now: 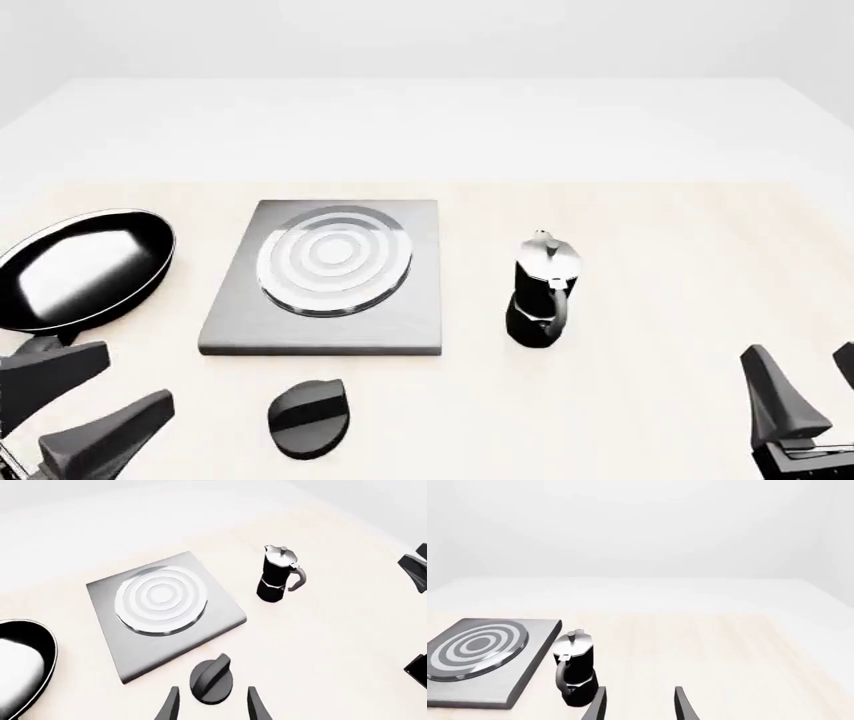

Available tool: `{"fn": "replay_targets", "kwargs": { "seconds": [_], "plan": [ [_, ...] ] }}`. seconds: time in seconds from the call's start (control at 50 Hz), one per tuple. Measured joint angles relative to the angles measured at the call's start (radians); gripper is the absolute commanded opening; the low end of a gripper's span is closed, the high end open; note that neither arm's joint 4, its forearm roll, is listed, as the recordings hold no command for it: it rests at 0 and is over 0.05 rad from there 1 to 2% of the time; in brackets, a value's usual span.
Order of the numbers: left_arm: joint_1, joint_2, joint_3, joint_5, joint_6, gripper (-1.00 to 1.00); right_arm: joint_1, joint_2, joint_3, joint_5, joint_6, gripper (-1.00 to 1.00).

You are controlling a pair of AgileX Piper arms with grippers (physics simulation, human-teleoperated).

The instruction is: Turn on the stove and put the frying pan on it.

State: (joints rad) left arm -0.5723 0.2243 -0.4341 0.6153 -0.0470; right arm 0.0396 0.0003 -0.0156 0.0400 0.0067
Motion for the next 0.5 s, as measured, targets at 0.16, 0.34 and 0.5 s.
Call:
{"fn": "replay_targets", "kwargs": {
  "seconds": [0.16, 0.34, 0.5],
  "plan": [
    [0.132, -0.047, -0.031, 0.084, 0.035, 1.0, 0.004, 0.0, 0.002, -0.001, -0.002, 1.0],
    [0.274, -0.045, -0.04, 0.116, 0.08, 1.0, 0.011, 0.0, 0.004, -0.001, -0.002, 1.0],
    [0.393, -0.002, -0.039, 0.102, 0.123, 1.0, 0.016, 0.0, 0.007, -0.003, 0.001, 1.0]
  ]
}}
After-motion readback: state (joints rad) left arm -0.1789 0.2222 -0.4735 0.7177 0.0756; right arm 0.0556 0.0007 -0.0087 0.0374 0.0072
